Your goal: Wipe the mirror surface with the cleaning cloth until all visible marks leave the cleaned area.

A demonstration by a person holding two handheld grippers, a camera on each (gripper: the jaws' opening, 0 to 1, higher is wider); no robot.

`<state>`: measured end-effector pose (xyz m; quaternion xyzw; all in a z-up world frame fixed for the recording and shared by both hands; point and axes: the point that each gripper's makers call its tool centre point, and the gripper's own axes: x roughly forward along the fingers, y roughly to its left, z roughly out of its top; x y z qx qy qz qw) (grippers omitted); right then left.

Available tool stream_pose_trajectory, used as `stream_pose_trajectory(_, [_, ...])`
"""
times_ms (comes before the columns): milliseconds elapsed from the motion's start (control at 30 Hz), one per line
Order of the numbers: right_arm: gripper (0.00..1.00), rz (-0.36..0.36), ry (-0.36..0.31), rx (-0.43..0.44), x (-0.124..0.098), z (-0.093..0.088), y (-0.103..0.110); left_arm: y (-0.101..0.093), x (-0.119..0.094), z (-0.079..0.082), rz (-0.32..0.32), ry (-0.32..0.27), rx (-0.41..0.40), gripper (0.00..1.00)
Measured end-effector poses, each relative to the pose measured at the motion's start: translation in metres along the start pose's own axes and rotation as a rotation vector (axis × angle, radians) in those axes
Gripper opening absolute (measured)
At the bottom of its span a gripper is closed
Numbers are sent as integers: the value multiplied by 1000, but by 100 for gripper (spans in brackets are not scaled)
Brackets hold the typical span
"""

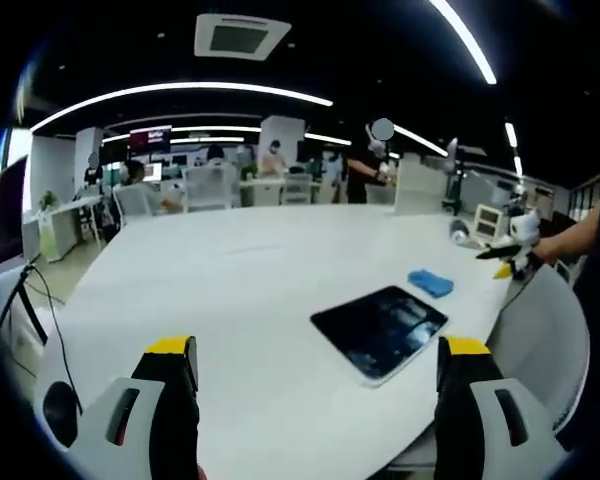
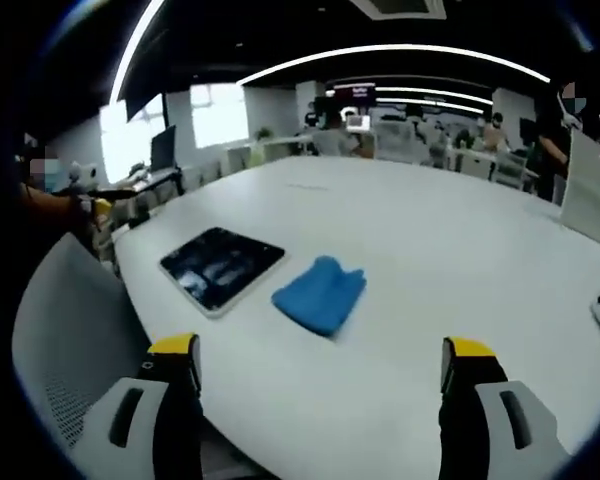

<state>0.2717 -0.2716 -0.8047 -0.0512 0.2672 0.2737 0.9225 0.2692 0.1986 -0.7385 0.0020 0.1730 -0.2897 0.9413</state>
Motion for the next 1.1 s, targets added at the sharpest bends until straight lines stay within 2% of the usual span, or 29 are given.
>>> stream_pose_trajectory(300, [100,-4,5,-22,3,-1,-11,5,8,1,-5,24,25,99])
stream_pose_trajectory(600, [100,-5,18,-22,-2,-3,-13,4,5,-1,-4,28,27,99])
stream_pose_trajectory(1100, [100,10,12,-35,-4,10,-14,11,2,-1,17,27,24,99])
